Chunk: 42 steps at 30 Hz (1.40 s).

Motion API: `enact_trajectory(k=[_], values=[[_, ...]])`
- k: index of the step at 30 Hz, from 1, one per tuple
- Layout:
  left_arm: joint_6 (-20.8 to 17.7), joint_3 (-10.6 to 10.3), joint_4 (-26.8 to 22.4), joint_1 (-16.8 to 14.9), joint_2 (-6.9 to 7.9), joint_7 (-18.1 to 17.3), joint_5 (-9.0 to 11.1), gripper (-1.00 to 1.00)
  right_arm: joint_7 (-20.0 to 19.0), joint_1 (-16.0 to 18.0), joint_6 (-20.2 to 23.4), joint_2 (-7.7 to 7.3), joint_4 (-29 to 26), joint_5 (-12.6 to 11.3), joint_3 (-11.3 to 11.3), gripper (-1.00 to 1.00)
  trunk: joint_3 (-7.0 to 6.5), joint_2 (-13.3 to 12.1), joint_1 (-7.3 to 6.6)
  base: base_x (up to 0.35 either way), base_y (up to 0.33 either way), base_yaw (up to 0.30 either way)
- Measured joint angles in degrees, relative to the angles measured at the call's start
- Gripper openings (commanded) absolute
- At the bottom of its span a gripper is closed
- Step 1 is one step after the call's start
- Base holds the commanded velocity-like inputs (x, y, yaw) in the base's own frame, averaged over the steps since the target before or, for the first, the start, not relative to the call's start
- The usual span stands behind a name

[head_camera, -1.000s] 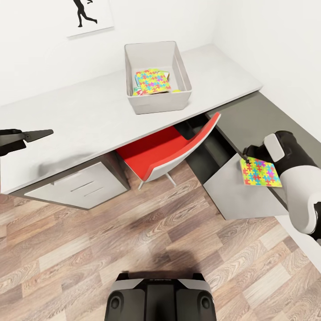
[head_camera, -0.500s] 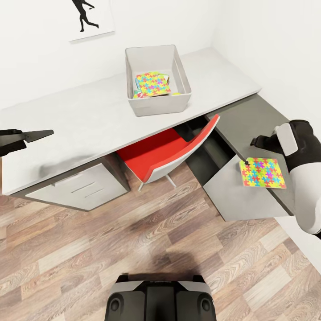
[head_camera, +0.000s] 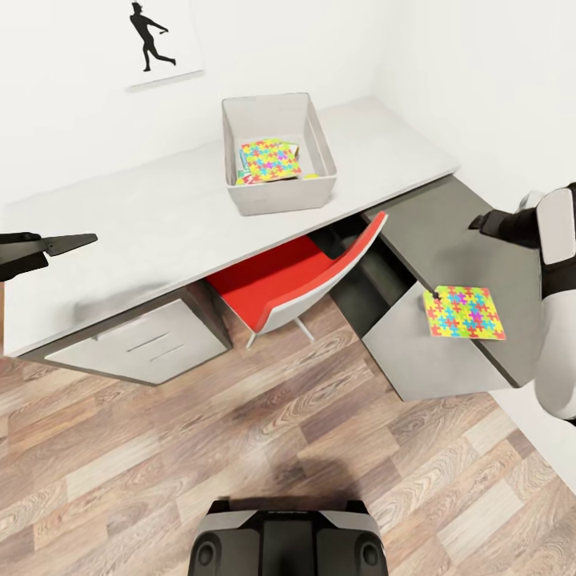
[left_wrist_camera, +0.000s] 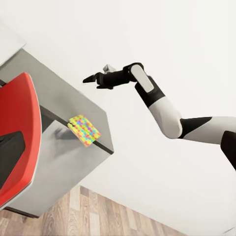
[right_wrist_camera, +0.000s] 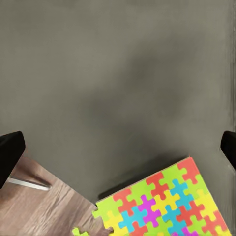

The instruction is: Put all the toys in the child's room - the three board games (two on the bed and one on the table), the two jigsaw puzzles on the table, and the tennis ball on the table - inside the toy box on the table in the child's room.

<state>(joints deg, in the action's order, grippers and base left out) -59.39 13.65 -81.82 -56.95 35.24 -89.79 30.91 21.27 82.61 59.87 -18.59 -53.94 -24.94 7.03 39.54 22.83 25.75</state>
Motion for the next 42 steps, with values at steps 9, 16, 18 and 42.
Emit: enact_trajectory(k=[9, 16, 18, 42], values=[[0.0, -0.1, 0.1, 0.0, 0.35, 0.0, -0.3, 1.00, -2.7, -2.9, 0.0, -4.09, -1.0, -6.7, 0.4, 1.00, -0.82, 0.0, 0.00, 0.000, 0.000, -0.068], [0.0, -0.2, 0.2, 0.0, 0.50, 0.0, -0.4, 1.00, -4.2, -8.6, 0.0, -9.75, -3.9, -20.1, -0.2, 1.00, -1.46, 0.0, 0.00, 0.000, 0.000, -0.028], [0.0, -0.2, 0.2, 0.0, 0.51, 0.0, -0.4, 1.00, -4.3, -11.3, 0.0, -11.02, -6.4, -25.0, -0.7, 1.00, -1.64, 0.0, 0.00, 0.000, 0.000, -0.005], [0.0, -0.4, 0.4, 0.1, 0.51, 0.0, -0.4, 1.00, -4.5, -26.6, 0.0, -19.16, -22.9, -59.6, -6.5, 1.00, -3.83, 0.0, 0.00, 0.000, 0.000, -0.001]])
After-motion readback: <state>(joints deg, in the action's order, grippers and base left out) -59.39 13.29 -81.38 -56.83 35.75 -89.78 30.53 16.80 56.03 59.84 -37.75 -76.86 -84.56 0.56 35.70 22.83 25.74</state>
